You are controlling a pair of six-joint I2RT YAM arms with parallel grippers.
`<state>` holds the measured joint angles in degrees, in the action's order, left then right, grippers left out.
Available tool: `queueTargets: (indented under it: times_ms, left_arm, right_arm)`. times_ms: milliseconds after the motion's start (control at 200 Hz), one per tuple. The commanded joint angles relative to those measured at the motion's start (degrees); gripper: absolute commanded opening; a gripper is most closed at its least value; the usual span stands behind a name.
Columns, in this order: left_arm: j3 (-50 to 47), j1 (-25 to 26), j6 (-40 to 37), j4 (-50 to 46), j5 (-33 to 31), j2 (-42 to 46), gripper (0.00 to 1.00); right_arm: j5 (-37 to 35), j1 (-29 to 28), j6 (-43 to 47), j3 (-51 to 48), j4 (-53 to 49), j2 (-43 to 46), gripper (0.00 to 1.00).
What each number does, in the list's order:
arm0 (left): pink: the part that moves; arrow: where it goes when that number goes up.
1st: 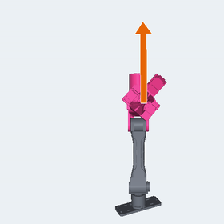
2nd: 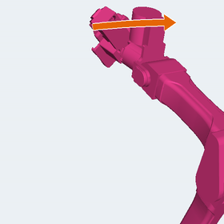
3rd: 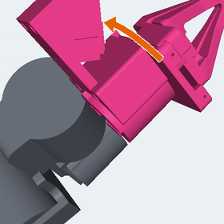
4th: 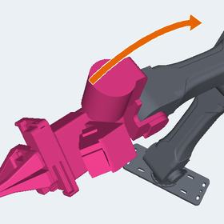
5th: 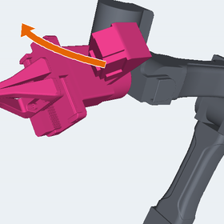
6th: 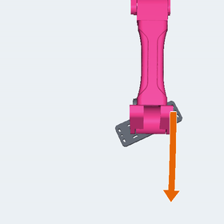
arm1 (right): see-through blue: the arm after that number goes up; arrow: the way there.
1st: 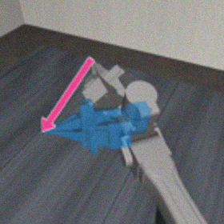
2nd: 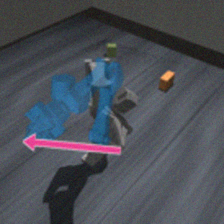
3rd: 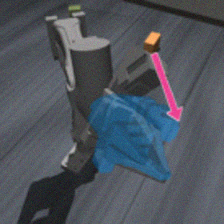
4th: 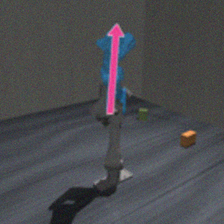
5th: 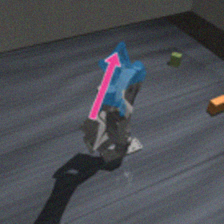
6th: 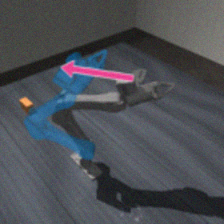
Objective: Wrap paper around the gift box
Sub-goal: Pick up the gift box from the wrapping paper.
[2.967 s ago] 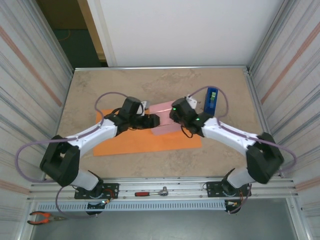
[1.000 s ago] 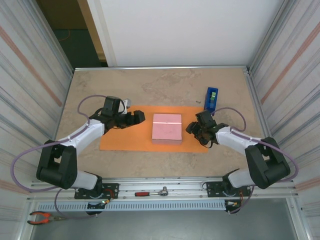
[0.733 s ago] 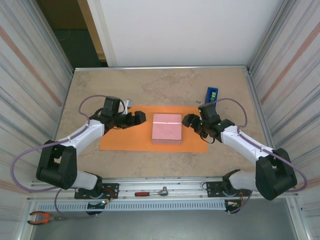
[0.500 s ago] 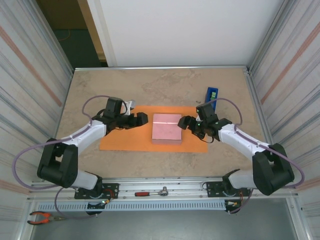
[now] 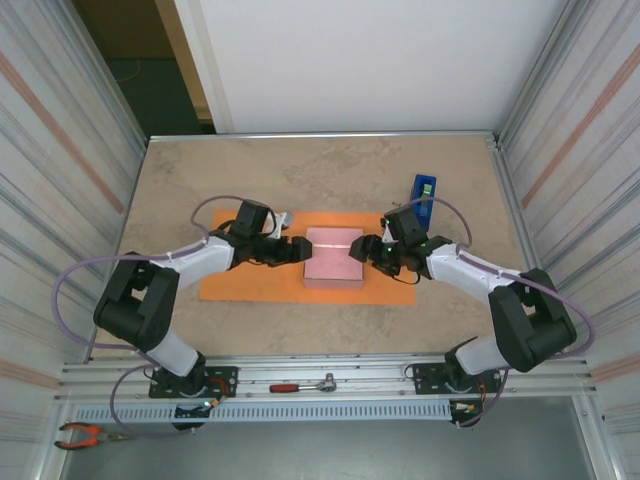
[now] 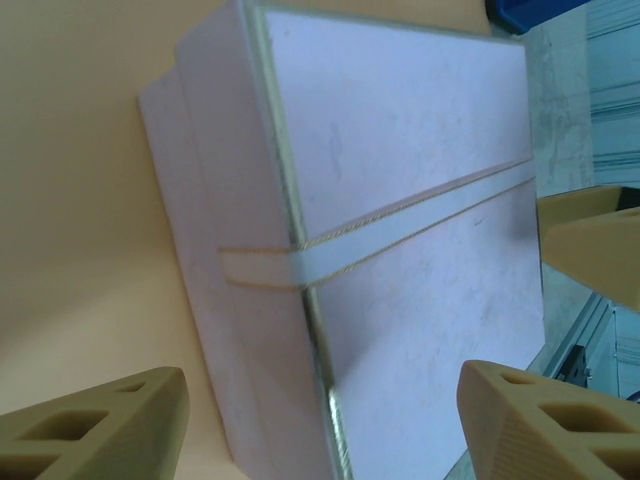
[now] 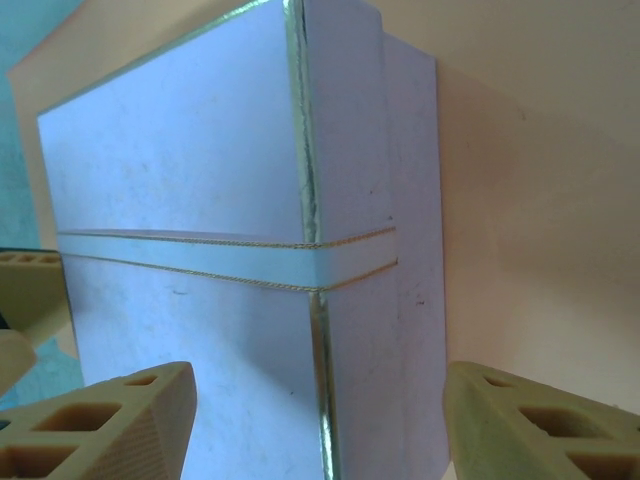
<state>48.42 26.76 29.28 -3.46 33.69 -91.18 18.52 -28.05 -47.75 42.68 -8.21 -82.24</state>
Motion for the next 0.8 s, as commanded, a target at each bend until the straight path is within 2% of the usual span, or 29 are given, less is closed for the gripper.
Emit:
queueTargets:
  times_ms: [0, 120, 341, 561, 792]
  left_arm:
    - [2.64, 0.72, -0.10, 1.92, 2.48, -1.90, 0.69]
    - [4.41, 1.32, -0.06, 2.71, 4.62, -4.81, 0.62]
    - [7.47, 1.80, -0.32, 2.48, 6.83, -5.27, 0.53]
    - [10.79, 0.73, -1.92, -0.82, 5.68, -3.23, 0.52]
    - [10.76, -2.38, -2.88, -2.08, 5.94, -3.13, 0.52]
  right_arm:
    - [1.14, -0.75, -0.66, 0.13, 1.66, -1.83, 0.63]
    - [1.10, -1.50, -0.93, 0.83, 1.97, -3.15, 0.57]
    - [1.34, -3.20, -1.27, 3.79, 1.55, -3.53, 0.28]
    - [-0.26, -4.80, -1.34, 8.82, -0.07, -4.06, 0.26]
    - [-0.16, -5.08, -2.65, 12.36, 2.11, -8.94, 0.25]
